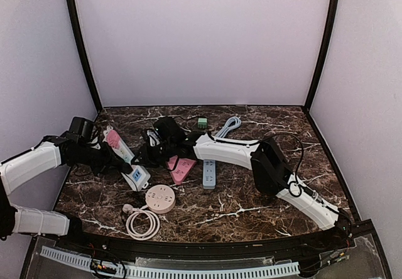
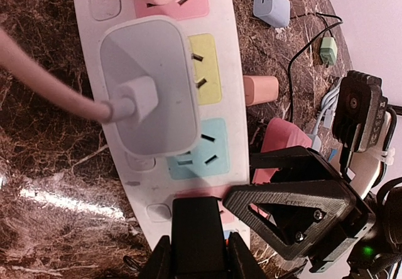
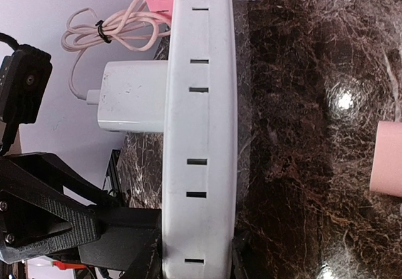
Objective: Pull the plug off the socket
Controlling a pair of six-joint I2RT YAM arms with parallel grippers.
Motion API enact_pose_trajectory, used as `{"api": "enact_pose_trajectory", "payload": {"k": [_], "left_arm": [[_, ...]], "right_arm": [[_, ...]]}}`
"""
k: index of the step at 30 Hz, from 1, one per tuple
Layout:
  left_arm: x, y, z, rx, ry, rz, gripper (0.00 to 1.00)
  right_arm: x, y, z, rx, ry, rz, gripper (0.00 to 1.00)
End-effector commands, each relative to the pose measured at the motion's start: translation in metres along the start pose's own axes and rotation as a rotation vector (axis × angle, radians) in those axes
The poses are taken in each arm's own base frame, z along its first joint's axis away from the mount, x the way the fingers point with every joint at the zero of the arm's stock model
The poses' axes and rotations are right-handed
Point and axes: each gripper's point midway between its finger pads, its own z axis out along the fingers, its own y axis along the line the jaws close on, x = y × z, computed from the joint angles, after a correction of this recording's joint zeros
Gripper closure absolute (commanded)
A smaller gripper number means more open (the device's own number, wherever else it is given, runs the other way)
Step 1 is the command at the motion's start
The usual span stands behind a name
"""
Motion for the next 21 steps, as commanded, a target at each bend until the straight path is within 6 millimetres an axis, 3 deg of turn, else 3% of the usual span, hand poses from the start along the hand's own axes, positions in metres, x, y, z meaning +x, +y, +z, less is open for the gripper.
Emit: {"api": "enact_pose_trajectory", "payload": {"k": [1,6,14,21], "left_arm": [[-0.008,-0.034,-0.027,0.087,-0.04,0.036,0.99],[-0.006,-0.034,-0.035,0.065,-0.036,0.033,0.99],[-0.009,-0.026,-0.04,-0.009,-0.041,0.035,0.99],[-0.011,-0.006,-0.049,-0.13,-0.065,0.03,0.98]], "right_arm": [[-0.025,-0.018,0.003,0.053,-0.126,-0.075,1.0],[-0.024,-0.03,0.004,0.101,-0.153,-0.11,1.0],[-0.026,-0.032,0.002,0.11,-0.171,-0.123,1.0],[-0.023,-0.028,0.003,0.08,-0.162,-0.121,1.0]]}}
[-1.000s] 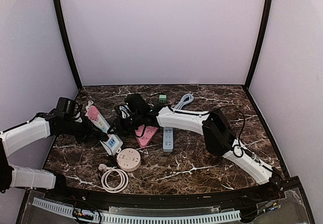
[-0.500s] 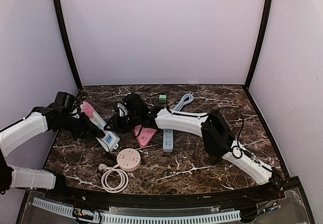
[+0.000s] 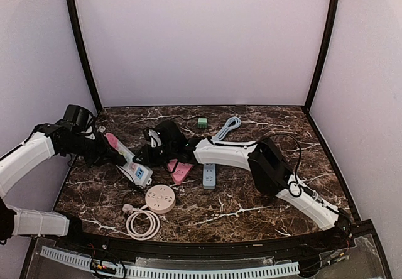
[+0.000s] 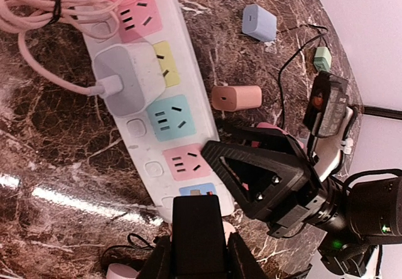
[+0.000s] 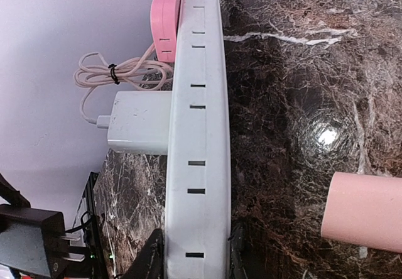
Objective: Pull the plug off the socket
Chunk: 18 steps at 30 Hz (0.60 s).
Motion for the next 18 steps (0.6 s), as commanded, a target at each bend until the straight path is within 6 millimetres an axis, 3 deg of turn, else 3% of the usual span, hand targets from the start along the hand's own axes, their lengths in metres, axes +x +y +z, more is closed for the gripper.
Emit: {"api": "enact_pose_trajectory", "payload": {"k": [1,9,12,18], "left_arm": [[-0.005,0.02,-0.016,-0.125,-0.053,0.013,0.98],[-0.021,0.086,-0.037,-0.438,-0.185,-0.025,0.95],[-0.023,0.108,-0.032,-0.494,-0.189,-0.069,0.94],[-0.03,0.125,-0.01,-0.484,-0.172,-0.142,0.93]], "right_arm": [[-0.005,-0.009,-0.003,0.029,-0.018,-0.018,1.0],[0.003,-0.002,-0.008,0.001,0.025,-0.021,0.78],[0.007,0.0,-0.009,-0.012,0.046,-0.028,0.74],[0.016,0.005,-0.014,-0.038,0.084,-0.034,0.71]]}}
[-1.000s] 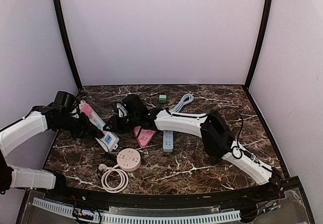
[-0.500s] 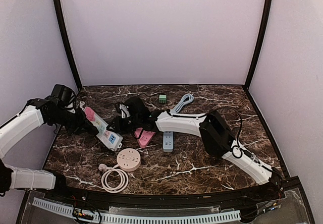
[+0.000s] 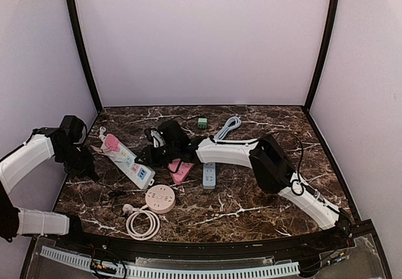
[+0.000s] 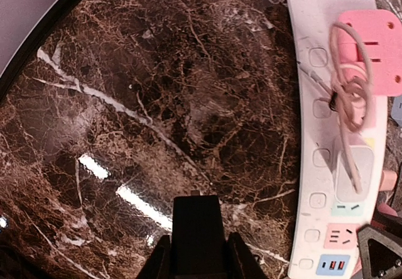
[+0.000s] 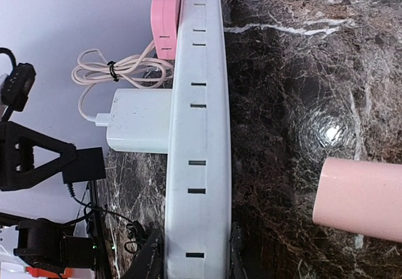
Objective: Pull the plug off the socket
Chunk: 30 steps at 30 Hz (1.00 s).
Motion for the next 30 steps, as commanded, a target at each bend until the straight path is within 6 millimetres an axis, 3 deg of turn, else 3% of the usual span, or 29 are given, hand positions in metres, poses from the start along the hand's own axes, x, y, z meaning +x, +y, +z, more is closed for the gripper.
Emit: {"api": "enact_pose_trajectory", "payload": {"k": [1,9,21,30], "left_arm": [[-0.005,0.004,0.019,-0.021,0.003,-0.027,0.93],[-0.013,-0.001,0.035,0.035,0.013,-0.092,0.85],[0.001,0.0,0.052,0.104,0.075,-0.146,0.72],[0.009,0.02,0.049,0.042,0.065,-0.202,0.41]], "right_arm": [[0.009,0.006,-0.01,-0.008,0.052,-0.036,0.71],[0.013,0.014,-0.016,-0.029,0.072,-0.044,0.71],[0.012,0.018,-0.021,-0.034,0.072,-0.063,0.72],[0.009,0.02,-0.023,-0.028,0.063,-0.079,0.72]]}}
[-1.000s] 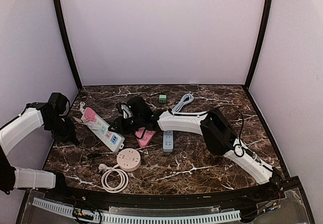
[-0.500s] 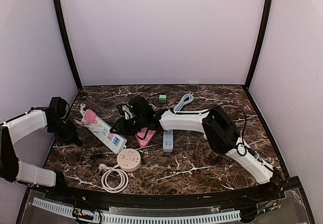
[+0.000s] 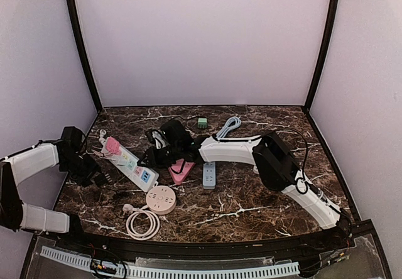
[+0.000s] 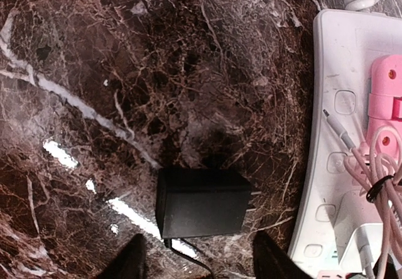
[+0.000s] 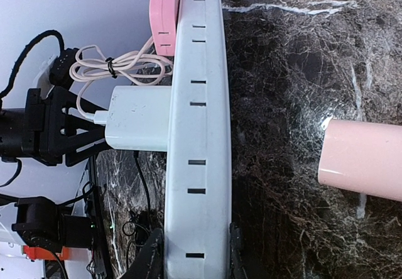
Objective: Pull the plug off the socket
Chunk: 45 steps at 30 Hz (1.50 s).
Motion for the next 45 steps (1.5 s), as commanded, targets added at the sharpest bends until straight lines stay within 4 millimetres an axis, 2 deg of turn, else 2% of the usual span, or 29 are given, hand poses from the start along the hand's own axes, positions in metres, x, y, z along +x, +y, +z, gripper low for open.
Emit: {"api": "enact_pose_trajectory", "payload": {"k": [1,5,11,16,21,26,34,37,42,45], "left_arm": [[0.003,0.015,-0.008,-0.032,-0.018,-0.041,0.4],[0.003,0.013,-0.019,-0.013,-0.034,-0.041,0.38],[0.005,-0.011,-0.044,0.116,-0.026,-0.027,0.38],[0.015,-0.042,-0.066,0.312,-0.002,-0.032,0.35],[0.025,-0.083,-0.073,0.439,0.036,0.022,0.3],[0.026,-0.106,-0.055,0.439,0.072,0.053,0.29],[0.017,-0.117,-0.019,0.395,0.088,0.056,0.32],[0.014,-0.119,-0.007,0.388,0.085,0.052,0.38],[0.011,-0.118,0.007,0.378,0.09,0.034,0.56],[0.011,-0.118,0.012,0.392,0.097,0.023,0.63]], "right_arm": [[-0.005,0.017,-0.011,-0.01,0.0,-0.054,0.73],[-0.006,0.018,-0.012,-0.001,-0.004,-0.067,0.73],[-0.007,0.02,-0.013,-0.001,-0.003,-0.072,0.73],[-0.007,0.022,-0.014,-0.006,-0.002,-0.072,0.73],[-0.007,0.023,-0.014,-0.006,0.003,-0.071,0.73],[-0.006,0.023,-0.015,-0.002,0.01,-0.073,0.73],[-0.001,0.028,-0.017,-0.02,0.039,-0.081,0.73],[0.001,0.028,-0.018,-0.022,0.049,-0.084,0.73],[0.002,0.032,-0.018,-0.04,0.062,-0.084,0.72],[0.002,0.035,-0.017,-0.057,0.072,-0.08,0.72]]}}
